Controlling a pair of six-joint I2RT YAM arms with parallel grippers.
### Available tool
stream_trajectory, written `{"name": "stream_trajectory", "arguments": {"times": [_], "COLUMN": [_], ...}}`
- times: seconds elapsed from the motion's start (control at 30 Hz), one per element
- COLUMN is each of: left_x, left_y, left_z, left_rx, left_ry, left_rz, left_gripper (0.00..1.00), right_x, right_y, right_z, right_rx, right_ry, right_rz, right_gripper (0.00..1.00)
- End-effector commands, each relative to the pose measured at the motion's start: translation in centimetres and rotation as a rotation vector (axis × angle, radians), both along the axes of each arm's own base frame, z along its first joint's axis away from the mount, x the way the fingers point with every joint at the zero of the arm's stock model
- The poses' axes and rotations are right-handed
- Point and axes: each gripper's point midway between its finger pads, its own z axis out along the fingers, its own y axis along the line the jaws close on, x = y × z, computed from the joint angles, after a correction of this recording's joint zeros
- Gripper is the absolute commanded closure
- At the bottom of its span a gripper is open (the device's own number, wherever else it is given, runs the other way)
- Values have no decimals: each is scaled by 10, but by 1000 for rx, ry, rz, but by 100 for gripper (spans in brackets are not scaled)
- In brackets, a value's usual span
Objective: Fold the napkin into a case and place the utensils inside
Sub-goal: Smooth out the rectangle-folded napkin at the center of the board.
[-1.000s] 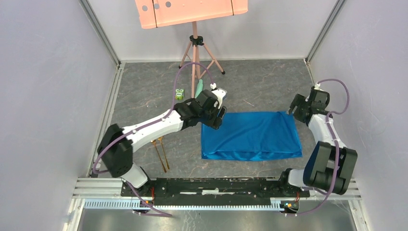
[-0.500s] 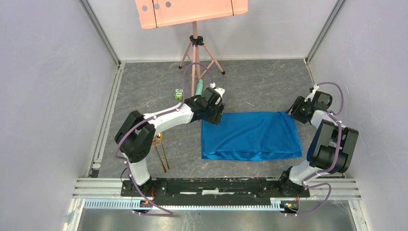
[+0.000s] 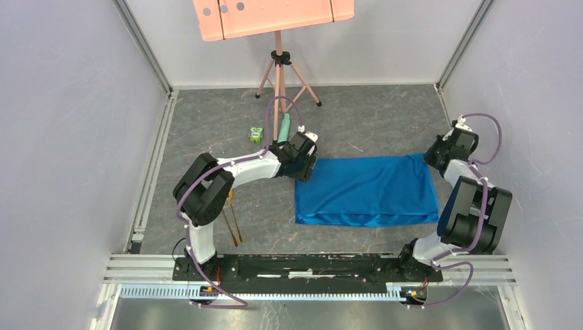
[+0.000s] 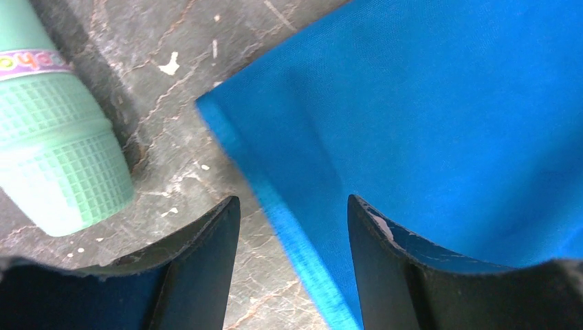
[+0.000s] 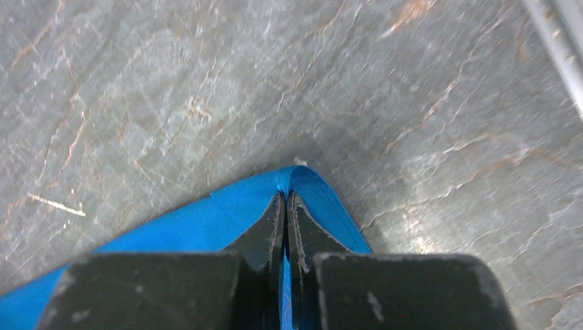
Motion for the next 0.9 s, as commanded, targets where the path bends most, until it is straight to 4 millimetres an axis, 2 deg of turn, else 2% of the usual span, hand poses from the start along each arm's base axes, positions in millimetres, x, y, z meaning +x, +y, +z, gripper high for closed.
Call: {"name": "stream_trajectory", "arguments": {"times": [0.0, 0.07, 0.13, 0.2, 0.27, 0.33, 0.57, 0.67, 0.87], "left_x": [14, 13, 14, 13, 15, 19, 51, 64, 72], "left_y": [7, 7, 4, 2, -2, -9, -20, -19, -16], "left_z": [9, 12, 23, 35, 46, 52, 40, 32, 16], "left_rx": [14, 19, 10, -11, -44, -68, -46, -6, 7], "left_ry": [-68, -71, -87, -103, -109, -104, -124, -136, -105], "left_rz": [35, 16, -1, -4, -1, 12, 130, 172, 206], "left_gripper": [35, 35, 35, 35, 31, 30, 32, 33, 37], "right_x": [22, 24, 18, 18, 18, 18, 24, 27, 28], "right_y": [-26, -25, -24, -17, -12, -12, -9, -11, -16], "right_z": [25, 18, 15, 25, 32, 33, 35, 40, 38], "right_rx": [-114, -108, -120, -132, -127, -128, -115, -125, -134], "right_ry": [-70, -35, 16, 0, -28, -29, -38, -47, -44], "right_rz": [-44, -19, -20, 2, 26, 27, 51, 51, 34], "right_gripper": [93, 90, 90, 93, 86, 84, 81, 78, 77]}}
